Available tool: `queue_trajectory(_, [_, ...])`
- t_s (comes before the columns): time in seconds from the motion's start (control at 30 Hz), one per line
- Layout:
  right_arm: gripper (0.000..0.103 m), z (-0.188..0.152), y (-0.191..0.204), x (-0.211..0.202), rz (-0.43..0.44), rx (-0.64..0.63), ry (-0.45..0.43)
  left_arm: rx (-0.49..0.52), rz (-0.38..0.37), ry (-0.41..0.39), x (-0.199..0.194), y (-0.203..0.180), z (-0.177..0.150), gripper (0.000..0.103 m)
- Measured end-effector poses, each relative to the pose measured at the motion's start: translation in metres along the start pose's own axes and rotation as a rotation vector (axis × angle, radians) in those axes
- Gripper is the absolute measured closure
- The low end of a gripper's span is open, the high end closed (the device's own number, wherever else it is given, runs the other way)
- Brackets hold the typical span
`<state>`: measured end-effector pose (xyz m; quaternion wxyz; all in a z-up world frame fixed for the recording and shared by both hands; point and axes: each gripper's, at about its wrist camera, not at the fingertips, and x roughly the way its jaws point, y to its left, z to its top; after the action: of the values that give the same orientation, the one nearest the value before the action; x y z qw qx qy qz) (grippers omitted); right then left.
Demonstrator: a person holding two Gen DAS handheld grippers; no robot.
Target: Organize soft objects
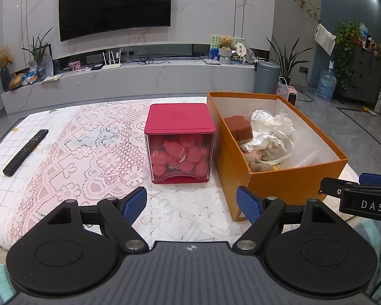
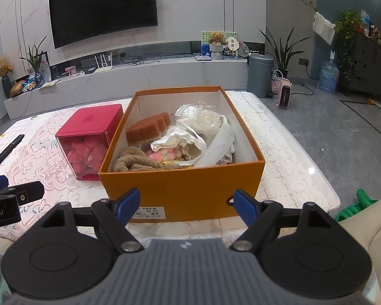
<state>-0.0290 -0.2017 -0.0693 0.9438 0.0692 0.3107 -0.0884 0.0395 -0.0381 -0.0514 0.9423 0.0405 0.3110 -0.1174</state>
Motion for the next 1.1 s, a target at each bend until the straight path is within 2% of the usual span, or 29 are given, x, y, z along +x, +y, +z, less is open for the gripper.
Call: queue_trajectory(1.1, [0.023, 0.0012, 0.0075, -0.0052, 0.005, -0.028, -0.018, -0.017, 0.013, -0.009, -0.0093, 0.0069, 0.0003, 0.009])
